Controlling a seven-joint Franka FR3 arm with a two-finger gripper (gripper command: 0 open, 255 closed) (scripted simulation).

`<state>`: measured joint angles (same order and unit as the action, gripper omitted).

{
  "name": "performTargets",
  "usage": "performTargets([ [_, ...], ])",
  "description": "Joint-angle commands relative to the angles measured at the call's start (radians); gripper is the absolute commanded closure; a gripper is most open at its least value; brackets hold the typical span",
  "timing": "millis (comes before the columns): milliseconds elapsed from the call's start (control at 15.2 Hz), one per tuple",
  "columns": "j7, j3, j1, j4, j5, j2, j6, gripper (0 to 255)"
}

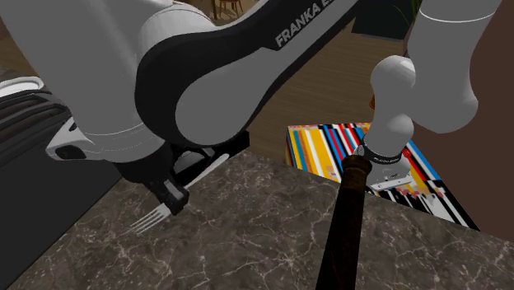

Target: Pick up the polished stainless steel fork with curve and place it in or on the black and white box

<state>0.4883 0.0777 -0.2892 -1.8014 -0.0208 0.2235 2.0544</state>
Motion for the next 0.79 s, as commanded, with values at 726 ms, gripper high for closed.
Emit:
performTargets([
  [726, -0.004, 0.001, 0.000, 0.132, -0.001, -0.035, -0.167, 255],
])
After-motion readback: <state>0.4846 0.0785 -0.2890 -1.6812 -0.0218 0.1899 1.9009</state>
